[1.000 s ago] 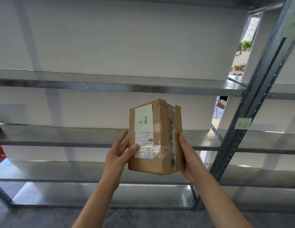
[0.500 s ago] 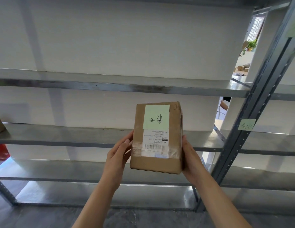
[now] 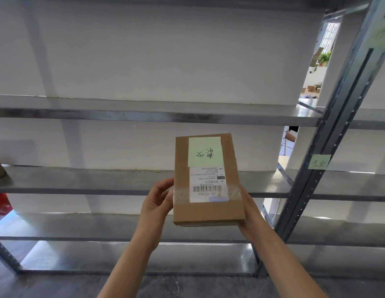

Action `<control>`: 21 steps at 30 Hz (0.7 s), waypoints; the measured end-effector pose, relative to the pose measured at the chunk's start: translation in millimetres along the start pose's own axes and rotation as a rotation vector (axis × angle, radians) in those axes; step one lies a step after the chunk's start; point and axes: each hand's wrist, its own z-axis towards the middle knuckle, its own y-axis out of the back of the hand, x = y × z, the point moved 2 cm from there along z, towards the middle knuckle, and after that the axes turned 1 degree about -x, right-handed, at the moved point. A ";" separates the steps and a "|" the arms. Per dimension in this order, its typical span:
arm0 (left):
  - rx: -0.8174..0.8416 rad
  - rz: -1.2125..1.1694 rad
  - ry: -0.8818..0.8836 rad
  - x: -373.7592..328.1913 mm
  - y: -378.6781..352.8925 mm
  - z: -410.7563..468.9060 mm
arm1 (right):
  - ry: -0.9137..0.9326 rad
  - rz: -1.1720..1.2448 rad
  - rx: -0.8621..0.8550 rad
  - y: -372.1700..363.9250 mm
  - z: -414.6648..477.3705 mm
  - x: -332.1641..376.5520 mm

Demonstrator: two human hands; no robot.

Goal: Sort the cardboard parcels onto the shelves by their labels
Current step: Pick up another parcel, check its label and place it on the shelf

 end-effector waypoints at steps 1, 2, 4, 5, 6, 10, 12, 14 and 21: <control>0.018 -0.013 0.013 -0.6 -2.5 -1.6 | 0.008 -0.025 -0.020 0.7 -0.3 -0.8; 0.040 -0.027 0.025 -1.4 -4.7 -2.9 | 0.025 -0.049 -0.026 2.7 -0.2 -2.7; 0.079 -0.056 0.042 -1.6 -6.8 -3.7 | 0.042 -0.068 -0.061 4.0 -2.6 -5.1; 0.088 -0.066 0.048 -1.5 -7.0 -3.1 | 0.044 -0.060 -0.077 4.4 -3.7 -4.8; 0.089 -0.073 0.053 -1.6 -7.1 -2.2 | 0.052 -0.055 -0.075 5.6 -4.3 -5.0; 0.054 -0.084 0.047 -0.1 -8.2 0.0 | 0.086 0.026 -0.074 6.1 -11.0 0.9; 0.033 -0.097 0.053 2.3 -10.0 -0.8 | 0.119 0.012 -0.075 6.0 -10.8 5.4; 0.003 -0.114 0.064 5.7 -12.4 -2.2 | 0.139 -0.013 -0.098 6.8 -9.3 8.7; -0.175 -0.208 0.099 6.9 -23.2 -4.2 | 0.033 -0.054 -0.060 13.7 -6.6 8.2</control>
